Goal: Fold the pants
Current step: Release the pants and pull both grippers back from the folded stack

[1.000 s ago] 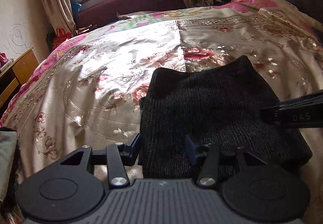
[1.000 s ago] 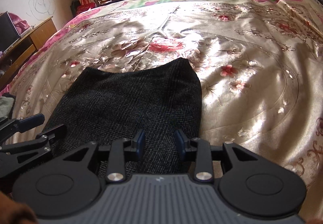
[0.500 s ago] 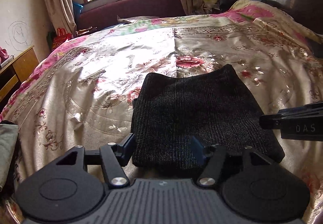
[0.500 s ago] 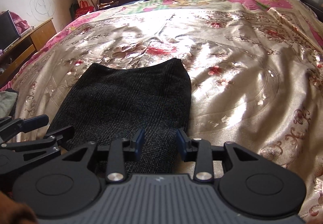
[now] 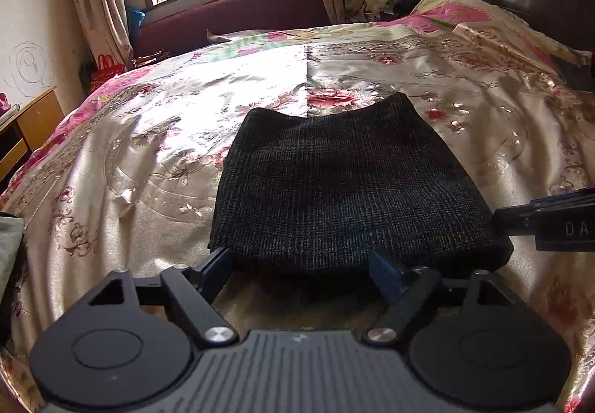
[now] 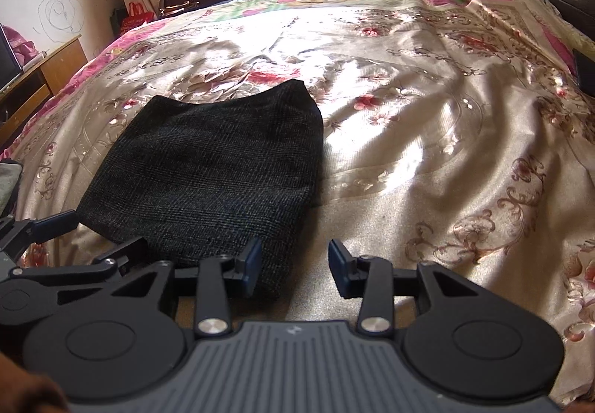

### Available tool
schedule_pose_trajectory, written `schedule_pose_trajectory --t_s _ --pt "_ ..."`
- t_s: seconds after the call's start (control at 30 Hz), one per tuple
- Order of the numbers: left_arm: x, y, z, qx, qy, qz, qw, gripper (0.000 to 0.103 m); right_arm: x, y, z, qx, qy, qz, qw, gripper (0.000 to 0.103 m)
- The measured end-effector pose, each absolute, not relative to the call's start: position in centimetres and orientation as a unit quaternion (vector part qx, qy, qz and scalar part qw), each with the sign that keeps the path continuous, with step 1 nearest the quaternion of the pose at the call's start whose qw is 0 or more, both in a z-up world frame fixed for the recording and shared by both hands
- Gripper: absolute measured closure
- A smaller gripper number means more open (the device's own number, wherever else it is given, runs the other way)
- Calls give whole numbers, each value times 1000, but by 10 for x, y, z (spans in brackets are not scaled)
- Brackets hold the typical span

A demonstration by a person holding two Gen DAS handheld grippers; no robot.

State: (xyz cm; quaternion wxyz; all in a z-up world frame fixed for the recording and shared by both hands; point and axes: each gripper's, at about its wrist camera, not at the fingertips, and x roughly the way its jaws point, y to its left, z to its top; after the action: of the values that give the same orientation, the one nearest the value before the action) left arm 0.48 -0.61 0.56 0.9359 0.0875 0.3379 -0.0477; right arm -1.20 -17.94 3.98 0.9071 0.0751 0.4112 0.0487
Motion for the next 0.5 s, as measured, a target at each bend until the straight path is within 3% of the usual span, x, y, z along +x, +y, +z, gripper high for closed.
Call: schedule_pose_trajectory --t_s 0.5 --pt "4 -4 4 83 332 -47 938 5 -21 -182 33 80 402 24 912 60"
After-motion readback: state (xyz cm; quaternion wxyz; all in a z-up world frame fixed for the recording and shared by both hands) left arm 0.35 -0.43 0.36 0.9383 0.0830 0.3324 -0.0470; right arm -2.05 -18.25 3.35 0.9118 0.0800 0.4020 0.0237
